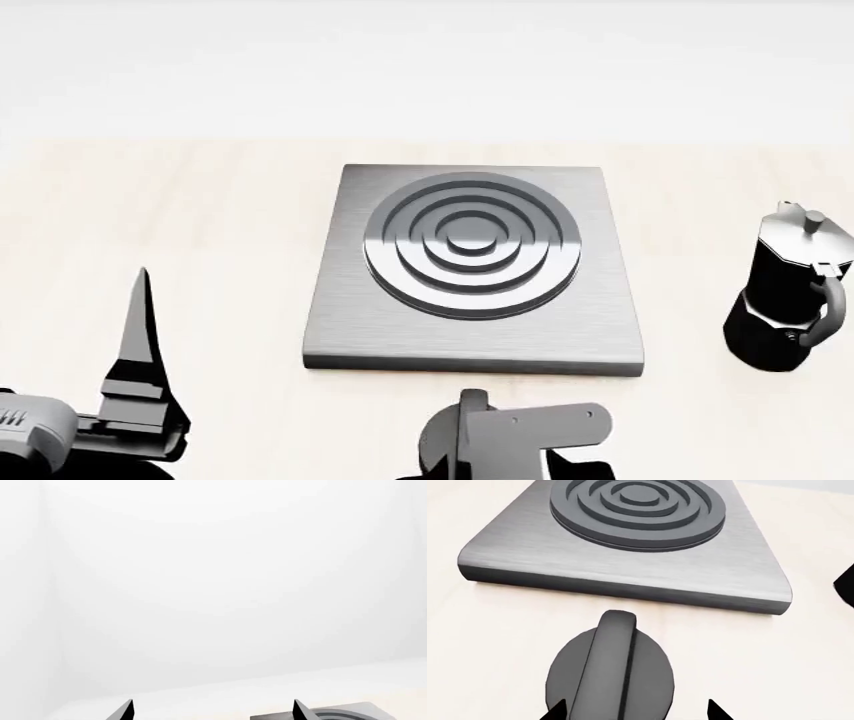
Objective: Turn on the stove.
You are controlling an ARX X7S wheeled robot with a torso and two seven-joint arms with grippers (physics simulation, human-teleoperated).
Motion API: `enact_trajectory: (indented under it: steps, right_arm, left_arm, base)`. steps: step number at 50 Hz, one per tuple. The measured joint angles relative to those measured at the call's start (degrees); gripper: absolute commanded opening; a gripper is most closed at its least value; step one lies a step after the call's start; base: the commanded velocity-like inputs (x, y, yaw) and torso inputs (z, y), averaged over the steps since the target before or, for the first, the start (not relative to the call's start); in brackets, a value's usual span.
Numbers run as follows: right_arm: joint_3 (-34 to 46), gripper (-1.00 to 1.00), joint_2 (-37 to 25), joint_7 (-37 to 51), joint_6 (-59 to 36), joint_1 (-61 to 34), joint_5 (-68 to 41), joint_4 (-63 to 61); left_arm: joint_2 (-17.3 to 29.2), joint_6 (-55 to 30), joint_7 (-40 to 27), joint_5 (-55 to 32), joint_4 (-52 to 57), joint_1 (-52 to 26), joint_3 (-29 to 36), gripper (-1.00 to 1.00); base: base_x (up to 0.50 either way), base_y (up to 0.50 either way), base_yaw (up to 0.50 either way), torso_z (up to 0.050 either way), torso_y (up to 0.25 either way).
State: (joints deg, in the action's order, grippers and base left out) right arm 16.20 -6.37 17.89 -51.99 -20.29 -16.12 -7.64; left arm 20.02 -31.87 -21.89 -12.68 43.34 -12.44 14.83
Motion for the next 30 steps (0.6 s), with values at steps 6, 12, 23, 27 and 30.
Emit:
enact_trajectory:
  steps: [6, 12, 23, 27, 30]
  right_arm:
    - [0.2, 1.00, -0.1, -0.2, 0.5, -0.2, -0.4, 1.2]
    - [0.1, 1.00, -0.3, -0.2, 0.9, -0.3, -0.7, 2.2]
    - [0.0, 1.00, -0.6, 0.2, 1.8, -0.2, -1.1, 3.4]
    - [-0.1, 1.00, -0.6, 0.6, 2.0, -0.1, -1.3, 3.5]
    - [-0.2, 1.00, -0.7, 1.0, 2.2, -0.1, -1.4, 3.5]
  left_arm:
    - [0.1, 0.0, -0.1, -0.1, 0.0, 0.0, 0.0, 1.00]
    - [0.2, 0.0, -0.2, -0.2, 0.0, 0.0, 0.1, 1.00]
    - [0.3, 0.0, -0.4, -0.3, 0.1, 0.0, 0.3, 1.00]
    - [0.4, 0.1, -0.5, -0.3, 0.0, 0.0, 0.3, 1.00]
    - [0.4, 0.1, -0.6, -0.3, -0.1, 0.0, 0.4, 1.00]
  base:
    - [0.00, 0.00, 0.00, 0.000, 0.000]
    - [0.00, 0.00, 0.00, 0.000, 0.000]
    - [0.00, 0.00, 0.00, 0.000, 0.000]
    - [0.00, 0.00, 0.00, 0.000, 0.000]
    - [0.00, 0.00, 0.00, 0.000, 0.000]
